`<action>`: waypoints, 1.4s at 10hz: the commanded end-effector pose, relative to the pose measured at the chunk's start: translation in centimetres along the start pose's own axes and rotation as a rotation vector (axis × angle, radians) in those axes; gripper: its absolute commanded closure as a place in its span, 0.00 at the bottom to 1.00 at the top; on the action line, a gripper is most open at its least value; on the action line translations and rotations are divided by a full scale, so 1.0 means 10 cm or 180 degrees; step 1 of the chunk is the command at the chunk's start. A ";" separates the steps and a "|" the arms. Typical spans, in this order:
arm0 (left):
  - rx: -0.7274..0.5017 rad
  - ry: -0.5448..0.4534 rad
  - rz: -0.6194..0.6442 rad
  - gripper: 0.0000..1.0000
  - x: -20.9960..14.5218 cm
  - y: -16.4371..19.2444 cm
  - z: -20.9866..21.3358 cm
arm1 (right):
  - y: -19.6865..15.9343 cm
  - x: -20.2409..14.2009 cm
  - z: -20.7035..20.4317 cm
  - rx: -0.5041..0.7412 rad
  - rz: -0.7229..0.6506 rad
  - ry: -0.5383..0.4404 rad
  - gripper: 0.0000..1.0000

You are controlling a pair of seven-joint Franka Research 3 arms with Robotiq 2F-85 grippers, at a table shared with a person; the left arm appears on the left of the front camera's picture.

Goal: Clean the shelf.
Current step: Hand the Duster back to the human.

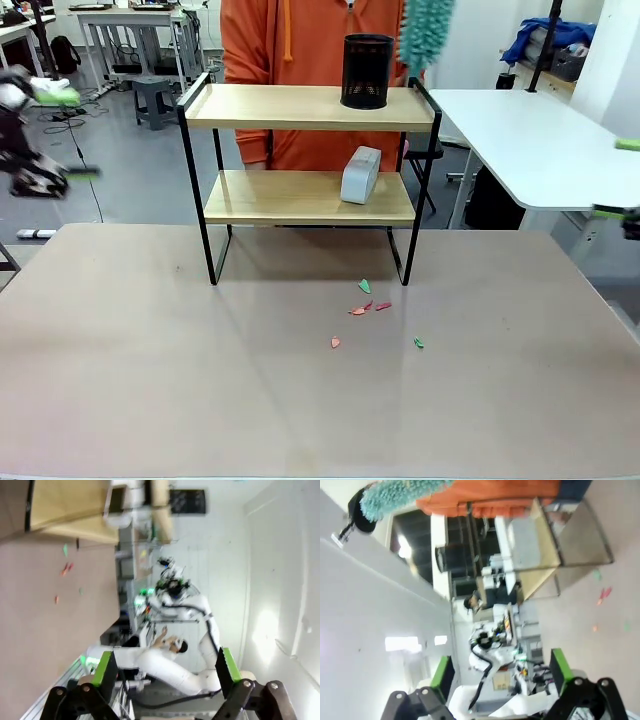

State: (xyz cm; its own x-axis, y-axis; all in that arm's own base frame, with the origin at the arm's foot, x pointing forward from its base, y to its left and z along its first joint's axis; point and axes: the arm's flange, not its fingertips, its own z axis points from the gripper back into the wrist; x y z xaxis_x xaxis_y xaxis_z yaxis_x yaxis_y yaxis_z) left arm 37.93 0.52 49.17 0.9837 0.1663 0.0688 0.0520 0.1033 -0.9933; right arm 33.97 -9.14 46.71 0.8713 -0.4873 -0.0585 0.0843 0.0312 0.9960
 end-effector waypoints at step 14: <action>0.0275 0.0318 0.0168 0.00 -0.10 0.37 -0.50 | 0.01 -0.04 -0.31 0.0082 -0.0043 0.0176 0.00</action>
State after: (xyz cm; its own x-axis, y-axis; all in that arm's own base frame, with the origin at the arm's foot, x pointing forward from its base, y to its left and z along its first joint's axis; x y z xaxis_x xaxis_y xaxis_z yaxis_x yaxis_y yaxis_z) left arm 38.28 -4.22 44.78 0.9964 0.0842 0.0116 -0.0045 0.1893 -0.9819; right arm 35.30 -6.29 46.47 0.8916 -0.4454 -0.0823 0.0888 -0.0061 0.9960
